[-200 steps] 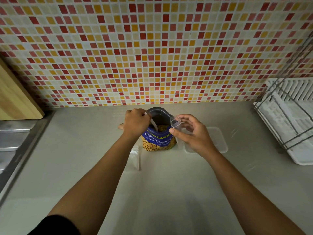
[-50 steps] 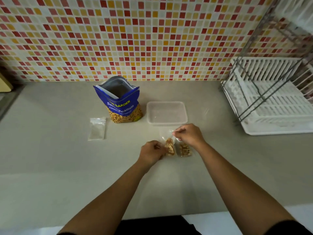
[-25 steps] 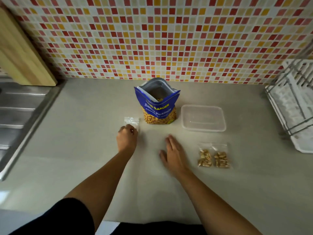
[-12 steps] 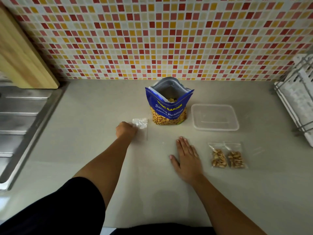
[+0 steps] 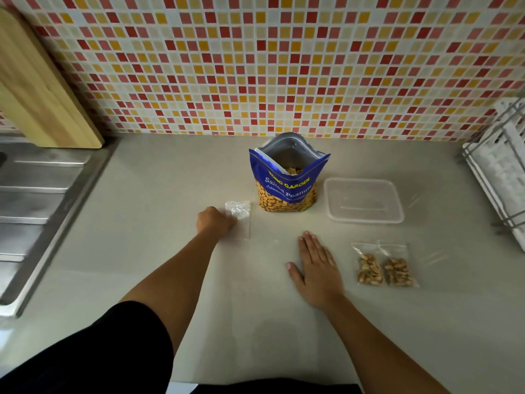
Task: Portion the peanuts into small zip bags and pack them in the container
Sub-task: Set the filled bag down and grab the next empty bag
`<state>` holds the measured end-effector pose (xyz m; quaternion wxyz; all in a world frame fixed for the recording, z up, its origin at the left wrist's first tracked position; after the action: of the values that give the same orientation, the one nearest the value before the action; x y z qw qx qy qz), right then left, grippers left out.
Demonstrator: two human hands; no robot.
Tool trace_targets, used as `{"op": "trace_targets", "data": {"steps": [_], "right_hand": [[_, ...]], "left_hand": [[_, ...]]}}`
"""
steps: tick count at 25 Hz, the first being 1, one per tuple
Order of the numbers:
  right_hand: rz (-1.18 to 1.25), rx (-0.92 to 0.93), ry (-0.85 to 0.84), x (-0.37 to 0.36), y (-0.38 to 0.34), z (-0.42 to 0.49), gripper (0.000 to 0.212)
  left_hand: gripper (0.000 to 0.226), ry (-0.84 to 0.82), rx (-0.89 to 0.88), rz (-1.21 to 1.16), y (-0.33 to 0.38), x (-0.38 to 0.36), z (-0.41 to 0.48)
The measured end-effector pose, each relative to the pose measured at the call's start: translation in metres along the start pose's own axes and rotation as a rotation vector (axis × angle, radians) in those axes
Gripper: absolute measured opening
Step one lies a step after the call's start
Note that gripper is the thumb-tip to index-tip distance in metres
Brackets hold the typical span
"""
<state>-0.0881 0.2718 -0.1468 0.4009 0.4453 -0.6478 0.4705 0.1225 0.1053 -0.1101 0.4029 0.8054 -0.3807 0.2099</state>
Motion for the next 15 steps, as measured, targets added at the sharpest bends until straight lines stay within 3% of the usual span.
{"op": "trace_targets", "data": {"steps": [9,15], "right_hand": [[0.022,0.017,-0.050,0.000,0.000,0.000,0.078],[0.025,0.012,-0.055,0.002,-0.001,-0.001,0.079]], "left_hand": [[0.045,-0.099,0.074,-0.039,-0.008,0.012,0.008],[0.047,-0.042,0.024,0.106,-0.001,0.001,-0.002]]}}
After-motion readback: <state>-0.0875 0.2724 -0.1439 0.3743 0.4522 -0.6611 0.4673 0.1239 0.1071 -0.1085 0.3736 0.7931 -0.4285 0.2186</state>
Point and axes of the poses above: each hand's wrist, its own z-axis towards the middle knuckle, its own x-axis out of the back of the hand, y = z × x, the point moved 6 cm from there along z, towards the middle knuckle, and after that the axes turned 13 degrees about -y, right-handed, at the moved point
